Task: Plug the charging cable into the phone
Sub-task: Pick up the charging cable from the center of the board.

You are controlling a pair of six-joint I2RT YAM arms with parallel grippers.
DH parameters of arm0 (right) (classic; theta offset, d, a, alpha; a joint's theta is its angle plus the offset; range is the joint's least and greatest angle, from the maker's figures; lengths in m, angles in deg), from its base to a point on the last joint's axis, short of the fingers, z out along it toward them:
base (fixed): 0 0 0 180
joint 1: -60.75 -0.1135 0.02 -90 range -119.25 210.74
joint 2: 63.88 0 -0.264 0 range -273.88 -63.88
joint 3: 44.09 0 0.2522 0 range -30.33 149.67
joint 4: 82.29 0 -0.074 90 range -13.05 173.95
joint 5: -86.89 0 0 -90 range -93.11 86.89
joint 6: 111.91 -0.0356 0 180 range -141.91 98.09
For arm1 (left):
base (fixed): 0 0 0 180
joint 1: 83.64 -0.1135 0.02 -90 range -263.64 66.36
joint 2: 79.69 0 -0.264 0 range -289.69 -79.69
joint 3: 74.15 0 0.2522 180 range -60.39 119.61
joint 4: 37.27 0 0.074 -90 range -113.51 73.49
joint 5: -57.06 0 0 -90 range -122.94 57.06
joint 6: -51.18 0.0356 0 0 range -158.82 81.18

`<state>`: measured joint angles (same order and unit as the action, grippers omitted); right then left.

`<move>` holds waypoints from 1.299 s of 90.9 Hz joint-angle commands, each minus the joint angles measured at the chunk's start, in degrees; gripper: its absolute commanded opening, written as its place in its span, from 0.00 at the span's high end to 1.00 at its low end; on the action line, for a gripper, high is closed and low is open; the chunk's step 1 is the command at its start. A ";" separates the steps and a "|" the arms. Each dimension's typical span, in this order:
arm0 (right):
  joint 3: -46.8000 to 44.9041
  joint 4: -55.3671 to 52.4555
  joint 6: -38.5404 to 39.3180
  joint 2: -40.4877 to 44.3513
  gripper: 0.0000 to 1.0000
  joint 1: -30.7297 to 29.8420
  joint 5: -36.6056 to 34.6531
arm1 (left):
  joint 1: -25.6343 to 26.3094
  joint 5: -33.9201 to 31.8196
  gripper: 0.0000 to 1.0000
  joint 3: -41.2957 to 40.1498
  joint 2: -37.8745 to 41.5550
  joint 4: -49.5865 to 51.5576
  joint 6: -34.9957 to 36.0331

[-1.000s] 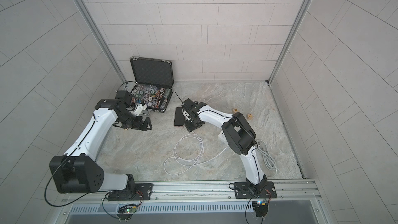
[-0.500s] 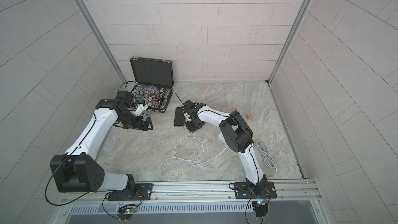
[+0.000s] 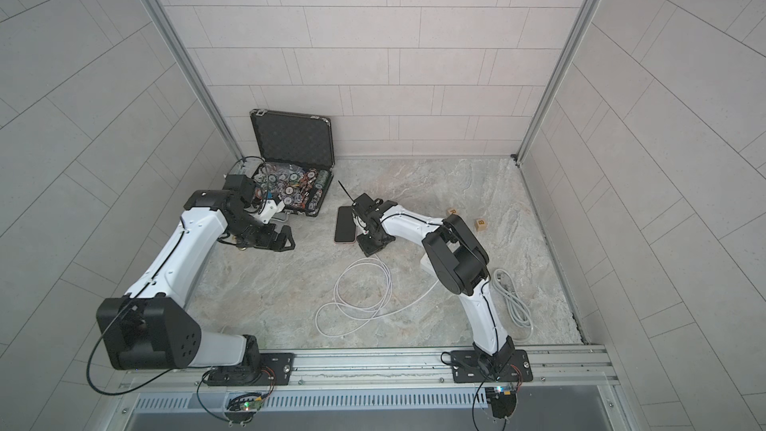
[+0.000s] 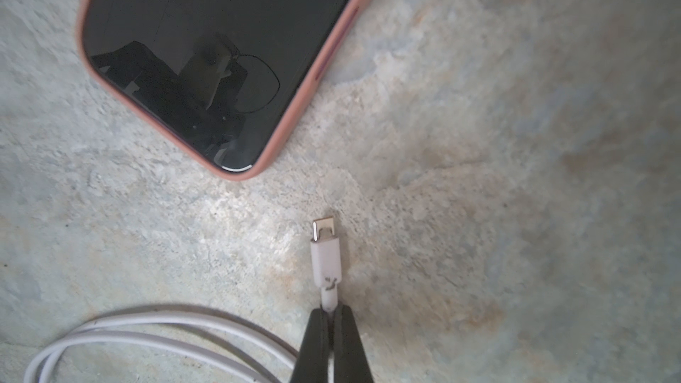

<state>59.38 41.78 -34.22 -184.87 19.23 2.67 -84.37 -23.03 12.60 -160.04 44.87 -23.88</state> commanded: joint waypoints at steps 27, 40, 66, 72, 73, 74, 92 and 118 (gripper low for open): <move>-3.80 6.41 -12.75 15.85 1.00 0.56 -7.40 | 0.38 31.46 0.00 -2.30 8.12 -17.87 -7.74; -6.13 8.81 -22.61 22.97 1.00 0.56 -10.45 | 1.80 37.78 0.00 -7.89 6.77 -32.55 -16.74; -14.89 18.26 -41.52 33.78 1.00 0.74 -12.88 | 13.03 38.13 0.04 -22.96 5.55 -62.26 -27.28; -16.56 20.55 -43.55 35.28 1.00 0.74 -13.03 | 15.44 38.02 0.05 -24.91 5.39 -65.98 -27.40; -16.84 20.99 -43.87 35.51 1.00 0.74 -13.01 | 15.87 38.05 0.05 -25.18 5.34 -66.52 -27.32; -17.15 21.43 -44.17 35.75 1.00 0.74 -13.00 | 16.25 38.11 0.05 -25.40 5.32 -67.01 -27.11; -21.92 28.57 -47.52 38.72 1.00 0.65 -12.28 | 22.02 36.54 0.03 -25.58 4.15 -69.34 -24.03; -24.63 32.42 -51.19 39.97 1.00 -0.05 -10.53 | 27.12 28.17 0.00 -21.75 1.39 -66.52 -22.58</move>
<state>35.79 71.04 -82.83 -147.19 19.71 -8.04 -58.58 8.92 -12.08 -157.59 -23.08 -48.26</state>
